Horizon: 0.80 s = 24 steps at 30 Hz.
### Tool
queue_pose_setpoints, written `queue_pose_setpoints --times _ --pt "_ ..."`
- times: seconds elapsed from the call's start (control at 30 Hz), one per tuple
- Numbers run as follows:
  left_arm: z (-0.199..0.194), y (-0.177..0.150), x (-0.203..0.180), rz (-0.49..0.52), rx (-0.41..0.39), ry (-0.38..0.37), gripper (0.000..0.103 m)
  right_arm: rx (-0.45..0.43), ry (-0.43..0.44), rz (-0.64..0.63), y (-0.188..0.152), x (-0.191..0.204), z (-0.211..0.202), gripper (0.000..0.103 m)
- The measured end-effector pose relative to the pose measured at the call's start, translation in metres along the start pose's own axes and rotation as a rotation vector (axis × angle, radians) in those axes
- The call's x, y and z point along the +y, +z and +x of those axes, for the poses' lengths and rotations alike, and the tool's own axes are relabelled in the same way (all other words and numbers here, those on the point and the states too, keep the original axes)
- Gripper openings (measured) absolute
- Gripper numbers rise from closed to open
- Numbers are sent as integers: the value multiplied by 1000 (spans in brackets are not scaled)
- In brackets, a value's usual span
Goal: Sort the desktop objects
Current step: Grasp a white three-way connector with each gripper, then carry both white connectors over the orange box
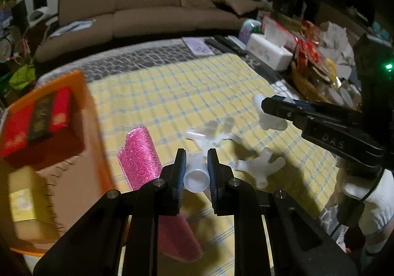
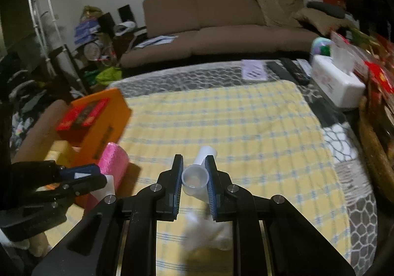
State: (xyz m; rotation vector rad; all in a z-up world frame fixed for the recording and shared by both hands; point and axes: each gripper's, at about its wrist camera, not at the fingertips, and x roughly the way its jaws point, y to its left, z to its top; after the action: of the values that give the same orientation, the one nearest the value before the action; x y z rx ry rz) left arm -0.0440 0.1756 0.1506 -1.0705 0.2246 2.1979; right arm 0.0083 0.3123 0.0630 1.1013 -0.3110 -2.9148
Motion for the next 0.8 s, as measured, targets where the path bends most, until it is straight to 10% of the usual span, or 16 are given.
queue_pose_setpoints --times 0.47,0.8 --pt "-86 -12 104 -128 -94 54 16 -22 200 -92 28 125 10 17" --pt "-68 -42 161 -210 8 104 16 56 291 -206 19 209 48 17"
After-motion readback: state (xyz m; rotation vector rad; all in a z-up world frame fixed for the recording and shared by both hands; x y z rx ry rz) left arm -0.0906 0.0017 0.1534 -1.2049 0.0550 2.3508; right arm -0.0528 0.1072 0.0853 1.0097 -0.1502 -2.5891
